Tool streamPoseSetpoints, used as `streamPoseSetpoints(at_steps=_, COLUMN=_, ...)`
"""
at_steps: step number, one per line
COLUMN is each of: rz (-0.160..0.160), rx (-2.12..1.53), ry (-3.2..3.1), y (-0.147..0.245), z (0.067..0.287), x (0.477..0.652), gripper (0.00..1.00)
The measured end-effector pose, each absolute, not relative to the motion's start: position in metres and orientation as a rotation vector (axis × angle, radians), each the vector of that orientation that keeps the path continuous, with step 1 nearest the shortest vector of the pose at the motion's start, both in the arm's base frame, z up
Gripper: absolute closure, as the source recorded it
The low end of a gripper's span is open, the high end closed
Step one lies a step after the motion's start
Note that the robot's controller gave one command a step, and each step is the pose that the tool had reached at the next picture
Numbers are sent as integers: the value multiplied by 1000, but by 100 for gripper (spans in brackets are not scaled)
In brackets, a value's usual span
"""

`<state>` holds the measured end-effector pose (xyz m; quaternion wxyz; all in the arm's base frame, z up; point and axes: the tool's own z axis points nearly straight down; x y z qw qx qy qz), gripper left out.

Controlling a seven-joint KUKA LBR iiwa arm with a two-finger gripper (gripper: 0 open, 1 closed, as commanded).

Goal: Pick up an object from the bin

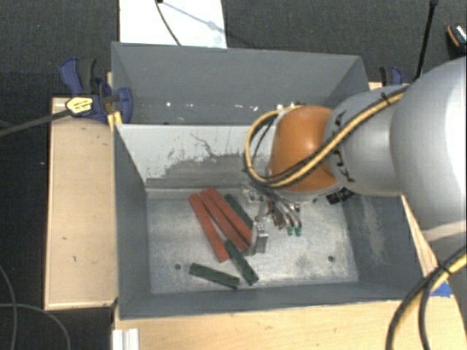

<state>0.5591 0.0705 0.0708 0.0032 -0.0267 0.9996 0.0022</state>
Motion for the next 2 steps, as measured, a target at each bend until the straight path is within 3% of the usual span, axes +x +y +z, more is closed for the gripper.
streamPoseSetpoints(at_steps=1, rz=1, rx=-76, ry=3135, y=65, z=71, x=559, gripper=100)
streamPoseSetpoints(at_steps=2, rz=3, rx=-35, ry=3131, y=63, z=236, x=531, gripper=100)
